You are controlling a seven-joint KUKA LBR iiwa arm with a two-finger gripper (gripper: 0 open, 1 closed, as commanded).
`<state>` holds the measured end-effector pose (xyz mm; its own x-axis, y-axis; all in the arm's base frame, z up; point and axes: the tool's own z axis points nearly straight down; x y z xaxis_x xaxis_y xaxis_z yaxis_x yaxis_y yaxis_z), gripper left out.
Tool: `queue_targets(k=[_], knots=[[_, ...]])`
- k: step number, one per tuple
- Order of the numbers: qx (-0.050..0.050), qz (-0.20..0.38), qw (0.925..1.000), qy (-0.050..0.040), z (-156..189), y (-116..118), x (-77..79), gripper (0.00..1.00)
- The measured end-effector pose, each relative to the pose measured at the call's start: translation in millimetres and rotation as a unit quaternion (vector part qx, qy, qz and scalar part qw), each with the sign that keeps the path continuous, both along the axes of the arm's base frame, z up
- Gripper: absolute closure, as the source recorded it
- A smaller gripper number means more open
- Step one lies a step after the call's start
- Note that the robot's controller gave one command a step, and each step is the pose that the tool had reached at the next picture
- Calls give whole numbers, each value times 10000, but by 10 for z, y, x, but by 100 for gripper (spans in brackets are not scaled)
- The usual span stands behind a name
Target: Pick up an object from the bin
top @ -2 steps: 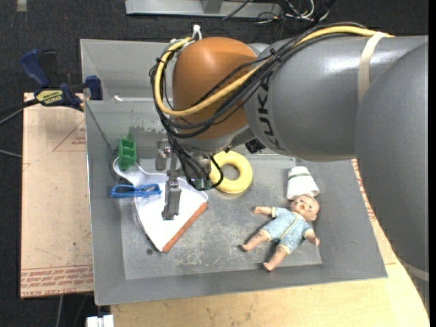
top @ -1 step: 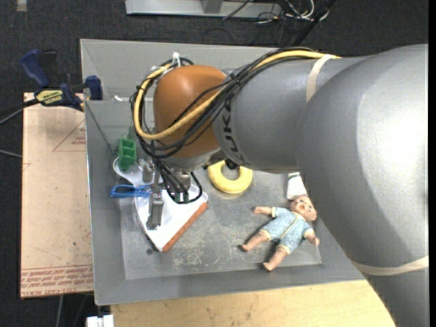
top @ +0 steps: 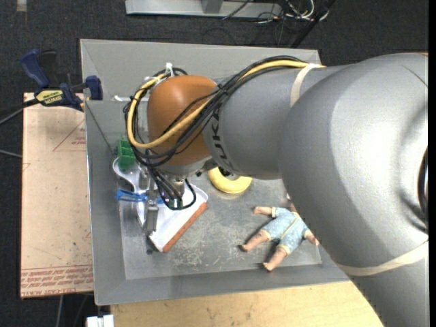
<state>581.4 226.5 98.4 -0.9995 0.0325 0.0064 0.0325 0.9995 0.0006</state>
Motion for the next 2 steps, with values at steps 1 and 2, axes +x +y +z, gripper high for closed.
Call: queue_targets(k=[1,2], knots=[[29,-265,9996,-60,140,104,123,0],[23,-583,9983,22,-262,-28,-21,0]])
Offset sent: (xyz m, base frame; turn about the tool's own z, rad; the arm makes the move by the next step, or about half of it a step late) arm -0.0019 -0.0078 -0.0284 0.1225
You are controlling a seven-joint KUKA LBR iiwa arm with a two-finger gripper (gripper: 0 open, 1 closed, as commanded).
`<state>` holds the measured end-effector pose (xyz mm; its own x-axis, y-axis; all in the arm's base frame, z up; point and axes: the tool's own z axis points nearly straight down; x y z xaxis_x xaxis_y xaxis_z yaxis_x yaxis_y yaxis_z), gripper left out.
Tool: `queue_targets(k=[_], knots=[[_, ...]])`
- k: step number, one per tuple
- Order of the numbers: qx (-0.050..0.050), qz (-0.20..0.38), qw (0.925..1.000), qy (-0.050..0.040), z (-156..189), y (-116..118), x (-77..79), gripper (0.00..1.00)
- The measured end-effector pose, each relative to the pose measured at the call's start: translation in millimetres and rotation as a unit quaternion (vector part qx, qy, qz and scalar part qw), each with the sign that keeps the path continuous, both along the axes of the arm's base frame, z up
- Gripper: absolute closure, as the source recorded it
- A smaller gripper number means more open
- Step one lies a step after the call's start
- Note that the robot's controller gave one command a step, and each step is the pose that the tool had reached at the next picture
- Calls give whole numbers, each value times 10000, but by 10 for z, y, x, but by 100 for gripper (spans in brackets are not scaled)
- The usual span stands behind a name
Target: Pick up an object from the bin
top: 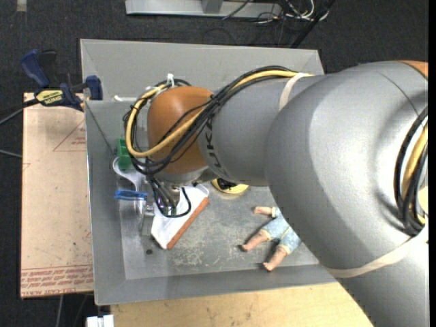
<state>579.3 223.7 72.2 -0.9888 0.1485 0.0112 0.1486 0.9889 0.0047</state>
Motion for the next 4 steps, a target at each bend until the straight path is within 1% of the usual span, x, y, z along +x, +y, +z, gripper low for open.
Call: queue_targets(k=[1,3,4], knots=[[12,-1258,9920,-75,4,30,117,100],[12,-1261,9920,-70,20,29,113,100],[1,-1264,9920,-53,108,20,100,100]])
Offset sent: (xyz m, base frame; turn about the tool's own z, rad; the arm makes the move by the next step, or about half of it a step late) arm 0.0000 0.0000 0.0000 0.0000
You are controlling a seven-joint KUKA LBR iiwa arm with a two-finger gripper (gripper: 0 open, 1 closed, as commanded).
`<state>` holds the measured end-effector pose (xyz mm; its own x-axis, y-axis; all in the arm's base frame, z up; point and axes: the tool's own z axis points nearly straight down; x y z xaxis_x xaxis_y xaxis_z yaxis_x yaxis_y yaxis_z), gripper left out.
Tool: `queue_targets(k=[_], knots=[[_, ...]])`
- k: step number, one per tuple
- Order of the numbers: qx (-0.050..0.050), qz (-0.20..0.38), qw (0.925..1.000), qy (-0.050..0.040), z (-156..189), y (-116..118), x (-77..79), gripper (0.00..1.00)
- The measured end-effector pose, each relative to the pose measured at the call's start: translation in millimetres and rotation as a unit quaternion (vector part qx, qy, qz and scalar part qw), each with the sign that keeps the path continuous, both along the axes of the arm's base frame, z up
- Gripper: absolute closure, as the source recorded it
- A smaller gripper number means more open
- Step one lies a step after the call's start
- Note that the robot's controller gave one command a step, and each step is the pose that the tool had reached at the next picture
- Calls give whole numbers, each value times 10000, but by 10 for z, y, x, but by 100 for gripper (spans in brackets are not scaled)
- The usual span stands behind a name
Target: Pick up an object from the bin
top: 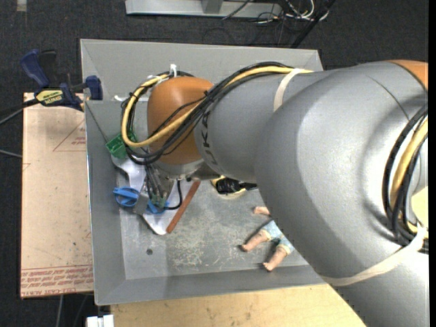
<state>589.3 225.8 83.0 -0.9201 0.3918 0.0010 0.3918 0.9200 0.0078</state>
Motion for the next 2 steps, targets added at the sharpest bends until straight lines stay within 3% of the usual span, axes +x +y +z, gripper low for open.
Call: queue_targets(k=[2], knots=[[5,2,10000,-19,420,-1,10,100]])
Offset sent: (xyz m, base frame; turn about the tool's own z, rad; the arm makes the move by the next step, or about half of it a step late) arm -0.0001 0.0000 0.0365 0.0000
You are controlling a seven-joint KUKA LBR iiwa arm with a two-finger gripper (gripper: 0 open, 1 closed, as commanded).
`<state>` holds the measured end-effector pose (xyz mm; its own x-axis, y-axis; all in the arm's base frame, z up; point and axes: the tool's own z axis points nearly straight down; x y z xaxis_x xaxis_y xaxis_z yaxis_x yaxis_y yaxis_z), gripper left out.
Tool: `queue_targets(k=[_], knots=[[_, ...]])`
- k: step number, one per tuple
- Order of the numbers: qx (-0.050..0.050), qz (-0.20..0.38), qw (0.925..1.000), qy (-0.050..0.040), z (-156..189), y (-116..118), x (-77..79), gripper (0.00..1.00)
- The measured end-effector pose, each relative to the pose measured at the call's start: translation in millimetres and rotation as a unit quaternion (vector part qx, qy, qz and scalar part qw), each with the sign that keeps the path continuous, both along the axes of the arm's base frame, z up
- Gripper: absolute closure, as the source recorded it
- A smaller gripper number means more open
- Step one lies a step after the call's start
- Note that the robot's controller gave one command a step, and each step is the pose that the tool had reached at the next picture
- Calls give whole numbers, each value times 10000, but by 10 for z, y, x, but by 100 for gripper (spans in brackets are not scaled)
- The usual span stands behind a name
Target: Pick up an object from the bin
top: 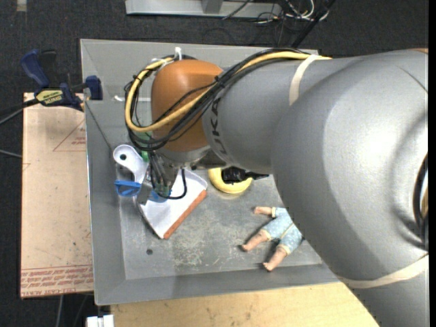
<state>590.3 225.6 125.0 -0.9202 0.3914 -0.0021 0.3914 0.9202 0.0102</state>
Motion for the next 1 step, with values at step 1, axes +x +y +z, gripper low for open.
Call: queue_targets(k=[1], knots=[[-3,3,10000,10,151,-1,-4,100]])
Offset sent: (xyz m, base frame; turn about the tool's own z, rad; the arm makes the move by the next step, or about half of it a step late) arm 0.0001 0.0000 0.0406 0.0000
